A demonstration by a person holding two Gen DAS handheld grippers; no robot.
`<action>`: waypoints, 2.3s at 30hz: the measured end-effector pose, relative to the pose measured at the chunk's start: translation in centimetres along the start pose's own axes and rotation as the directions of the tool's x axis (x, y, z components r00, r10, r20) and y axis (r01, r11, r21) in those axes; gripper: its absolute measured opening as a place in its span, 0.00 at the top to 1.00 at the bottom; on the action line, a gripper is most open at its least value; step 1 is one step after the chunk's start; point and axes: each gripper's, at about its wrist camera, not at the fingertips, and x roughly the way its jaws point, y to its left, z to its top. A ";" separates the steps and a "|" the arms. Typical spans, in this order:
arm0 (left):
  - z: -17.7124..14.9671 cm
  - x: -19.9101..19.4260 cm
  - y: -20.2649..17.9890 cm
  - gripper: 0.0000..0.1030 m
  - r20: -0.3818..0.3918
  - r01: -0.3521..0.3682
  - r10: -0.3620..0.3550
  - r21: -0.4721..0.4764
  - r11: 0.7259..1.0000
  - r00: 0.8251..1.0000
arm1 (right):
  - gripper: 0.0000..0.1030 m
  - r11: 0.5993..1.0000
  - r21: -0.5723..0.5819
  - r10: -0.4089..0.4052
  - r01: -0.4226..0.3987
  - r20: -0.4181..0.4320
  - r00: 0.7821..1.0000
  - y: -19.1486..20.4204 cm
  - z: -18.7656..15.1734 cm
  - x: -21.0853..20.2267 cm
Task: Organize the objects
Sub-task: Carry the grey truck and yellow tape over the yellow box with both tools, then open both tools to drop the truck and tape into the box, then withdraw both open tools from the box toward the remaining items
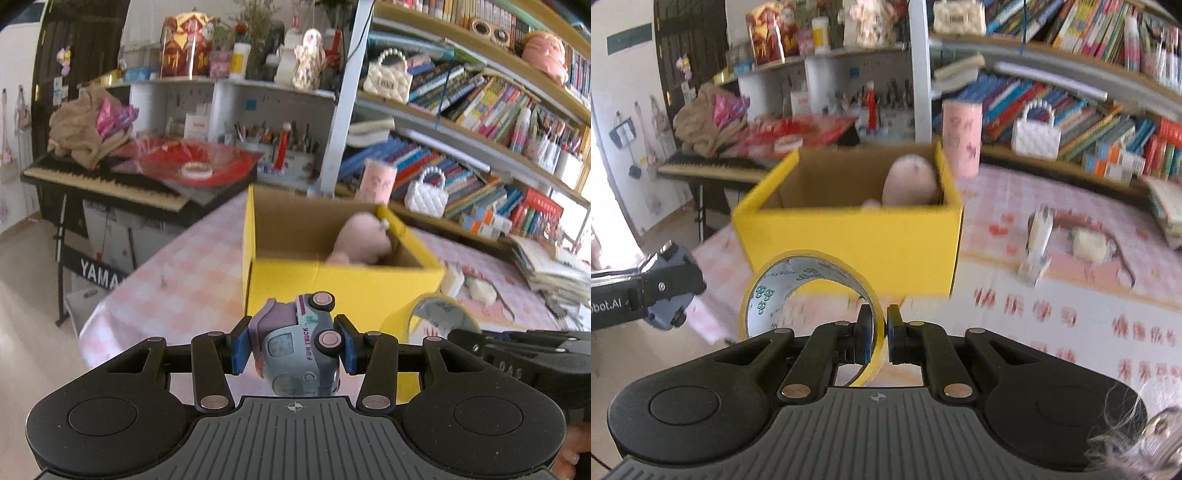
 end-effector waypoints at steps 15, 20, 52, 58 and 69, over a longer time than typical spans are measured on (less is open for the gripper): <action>7.2 6.7 -3.1 0.57 0.114 -0.058 0.054 0.032 0.998 0.992 | 0.91 0.997 -0.079 -0.011 0.022 0.131 0.991 -1.6 10.2 8.9; 7.3 9.6 -3.7 0.57 0.072 -0.073 0.070 0.034 0.997 0.995 | 0.91 0.991 -0.128 0.038 -0.030 0.055 0.998 -1.6 10.4 13.1; 5.0 17.0 -3.8 0.57 -0.093 -0.171 0.182 0.114 0.979 0.979 | 0.68 0.959 -0.213 0.174 -0.185 -0.073 0.982 -3.4 9.3 14.9; 5.3 15.6 -3.9 0.44 -0.070 -0.129 0.134 0.067 0.989 0.989 | 0.68 0.979 -0.162 0.123 -0.120 0.007 0.992 -4.5 9.1 12.6; 5.2 9.1 -4.8 0.30 0.048 -0.091 0.088 0.058 0.994 0.995 | 0.64 0.994 -0.106 0.049 -0.039 0.089 0.995 -5.1 7.9 8.4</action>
